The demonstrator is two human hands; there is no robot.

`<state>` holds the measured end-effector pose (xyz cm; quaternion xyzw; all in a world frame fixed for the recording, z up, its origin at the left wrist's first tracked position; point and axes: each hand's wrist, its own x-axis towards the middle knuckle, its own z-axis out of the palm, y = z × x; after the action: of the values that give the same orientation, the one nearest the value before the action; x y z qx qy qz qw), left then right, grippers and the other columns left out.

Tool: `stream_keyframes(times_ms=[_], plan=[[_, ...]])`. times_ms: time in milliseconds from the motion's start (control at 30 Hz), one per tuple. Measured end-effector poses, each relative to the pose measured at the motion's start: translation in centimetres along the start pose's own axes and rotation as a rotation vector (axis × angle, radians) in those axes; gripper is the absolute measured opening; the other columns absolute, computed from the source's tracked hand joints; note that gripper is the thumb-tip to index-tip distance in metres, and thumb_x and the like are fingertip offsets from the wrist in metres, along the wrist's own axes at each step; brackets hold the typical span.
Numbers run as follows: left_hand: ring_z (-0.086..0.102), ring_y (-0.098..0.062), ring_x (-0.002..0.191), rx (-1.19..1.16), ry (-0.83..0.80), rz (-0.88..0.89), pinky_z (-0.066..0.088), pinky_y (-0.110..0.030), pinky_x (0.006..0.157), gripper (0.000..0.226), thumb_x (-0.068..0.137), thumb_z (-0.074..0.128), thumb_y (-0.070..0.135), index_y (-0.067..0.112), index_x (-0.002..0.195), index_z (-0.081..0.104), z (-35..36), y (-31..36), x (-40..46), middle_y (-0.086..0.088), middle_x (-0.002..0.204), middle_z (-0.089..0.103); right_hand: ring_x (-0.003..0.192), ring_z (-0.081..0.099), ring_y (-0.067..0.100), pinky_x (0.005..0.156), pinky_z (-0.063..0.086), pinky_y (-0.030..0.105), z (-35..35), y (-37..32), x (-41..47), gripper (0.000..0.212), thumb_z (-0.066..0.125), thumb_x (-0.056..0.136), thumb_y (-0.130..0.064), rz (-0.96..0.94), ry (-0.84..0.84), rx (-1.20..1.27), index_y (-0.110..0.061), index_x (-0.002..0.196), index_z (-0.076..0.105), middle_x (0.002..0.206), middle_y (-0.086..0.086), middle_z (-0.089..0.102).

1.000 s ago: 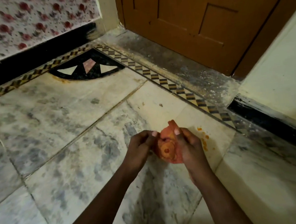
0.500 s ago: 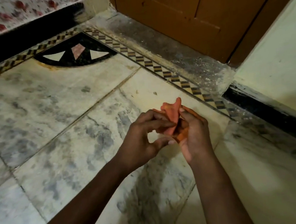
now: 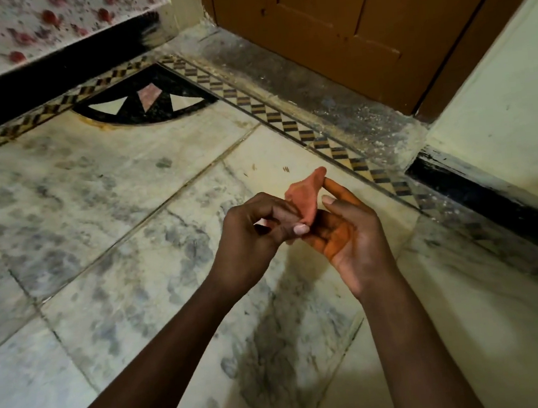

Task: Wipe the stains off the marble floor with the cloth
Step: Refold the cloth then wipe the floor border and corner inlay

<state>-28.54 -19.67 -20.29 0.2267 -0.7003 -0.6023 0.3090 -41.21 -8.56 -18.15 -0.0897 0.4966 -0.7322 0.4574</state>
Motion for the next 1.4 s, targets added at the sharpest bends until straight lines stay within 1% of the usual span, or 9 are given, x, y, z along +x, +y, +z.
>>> stream_keyframes(times_ms=[333, 467, 633, 767, 833, 933, 1067, 1233, 1400], plan=[[0.06, -0.036, 0.058, -0.16, 0.07, -0.344, 0.049, -0.036, 0.059, 0.016, 0.095, 0.074, 0.018, 0.005, 0.087, 0.079, -0.4, 1.6, 0.7, -0.034, 0.072, 0.069, 0.104, 0.079, 0.024, 0.086, 0.066, 0.042, -0.6, 0.6, -0.1, 0.052, 0.083, 0.086, -0.001, -0.142, -0.057, -0.576, -0.021, 0.133, 0.068, 0.106, 0.009, 0.082], [0.067, -0.009, 0.072, 0.124, 0.079, -0.264, 0.054, -0.031, 0.07, 0.015, 0.099, 0.071, 0.019, 0.011, 0.086, 0.071, -0.9, 1.7, 1.6, -0.004, 0.081, 0.074, 0.085, 0.079, 0.014, 0.067, 0.059, 0.025, -1.0, 0.4, 0.4, 0.044, 0.076, 0.094, -0.007, -0.201, -0.016, -0.689, -0.029, 0.132, 0.067, 0.091, 0.004, 0.083], [0.061, -0.01, 0.065, 0.301, -0.055, -0.175, 0.05, -0.031, 0.061, 0.018, 0.1, 0.069, 0.019, 0.015, 0.085, 0.061, -2.4, 2.5, 2.0, 0.002, 0.073, 0.066, 0.09, 0.077, 0.02, 0.078, 0.062, 0.04, -1.1, -3.0, 0.3, 0.039, 0.073, 0.093, 0.0, -0.289, -0.06, -0.788, -0.026, 0.123, 0.068, 0.085, 0.008, 0.079], [0.057, -0.02, 0.059, -0.074, -0.084, -0.255, 0.049, -0.03, 0.053, 0.017, 0.102, 0.064, 0.012, 0.007, 0.087, 0.059, -2.1, 5.0, 2.5, -0.008, 0.068, 0.062, 0.094, 0.074, 0.024, 0.08, 0.061, 0.043, -0.8, -6.2, 2.4, 0.02, 0.068, 0.099, -0.022, -0.264, -0.148, -0.473, -0.019, 0.117, 0.074, 0.102, 0.014, 0.076], [0.059, -0.017, 0.061, -0.212, -0.009, -0.326, 0.052, -0.026, 0.053, 0.014, 0.101, 0.065, 0.014, 0.003, 0.094, 0.061, -1.8, 5.5, 3.0, -0.009, 0.072, 0.063, 0.109, 0.072, 0.03, 0.096, 0.06, 0.049, -0.3, -5.5, 3.8, 0.045, 0.051, 0.105, -0.047, -0.015, -0.242, -0.205, -0.012, 0.125, 0.071, 0.123, 0.023, 0.07], [0.057, -0.015, 0.06, -0.222, 0.106, -0.416, 0.046, -0.023, 0.048, 0.015, 0.098, 0.072, 0.019, 0.006, 0.097, 0.065, -1.6, 3.9, 3.2, -0.007, 0.071, 0.063, 0.103, 0.077, 0.027, 0.085, 0.063, 0.043, -0.8, -1.8, 3.3, 0.047, 0.056, 0.103, -0.045, 0.204, -0.247, -0.125, -0.008, 0.128, 0.07, 0.127, 0.024, 0.07], [0.054, -0.021, 0.057, -0.165, 0.167, -0.47, 0.04, -0.024, 0.049, 0.009, 0.095, 0.075, 0.011, 0.01, 0.096, 0.066, -2.0, 0.4, 1.7, -0.013, 0.07, 0.067, 0.135, 0.058, 0.05, 0.111, 0.044, 0.064, -4.9, 3.8, 0.8, 0.119, 0.086, 0.052, -0.081, 0.309, -0.07, 0.281, -0.007, 0.142, 0.065, 0.146, 0.027, 0.061], [0.062, -0.023, 0.07, -0.14, 0.148, -0.469, 0.046, -0.03, 0.061, 0.013, 0.098, 0.068, 0.003, 0.014, 0.096, 0.076, -2.6, -1.5, -0.5, -0.013, 0.081, 0.072, 0.118, 0.072, 0.039, 0.094, 0.06, 0.055, -5.1, 3.9, 1.5, 0.069, 0.084, 0.075, -0.056, 0.229, -0.026, 0.203, -0.005, 0.121, 0.077, 0.135, 0.027, 0.069], [0.067, -0.003, 0.067, -0.01, 0.138, -0.473, 0.051, -0.023, 0.057, 0.029, 0.097, 0.067, -0.003, 0.02, 0.086, 0.082, -2.1, -1.8, -1.0, 0.006, 0.077, 0.078, 0.097, 0.079, 0.03, 0.076, 0.065, 0.042, -4.1, 3.8, 1.5, 0.057, 0.085, 0.074, -0.014, 0.178, 0.129, -0.081, 0.0, 0.127, 0.07, 0.113, 0.019, 0.079]])
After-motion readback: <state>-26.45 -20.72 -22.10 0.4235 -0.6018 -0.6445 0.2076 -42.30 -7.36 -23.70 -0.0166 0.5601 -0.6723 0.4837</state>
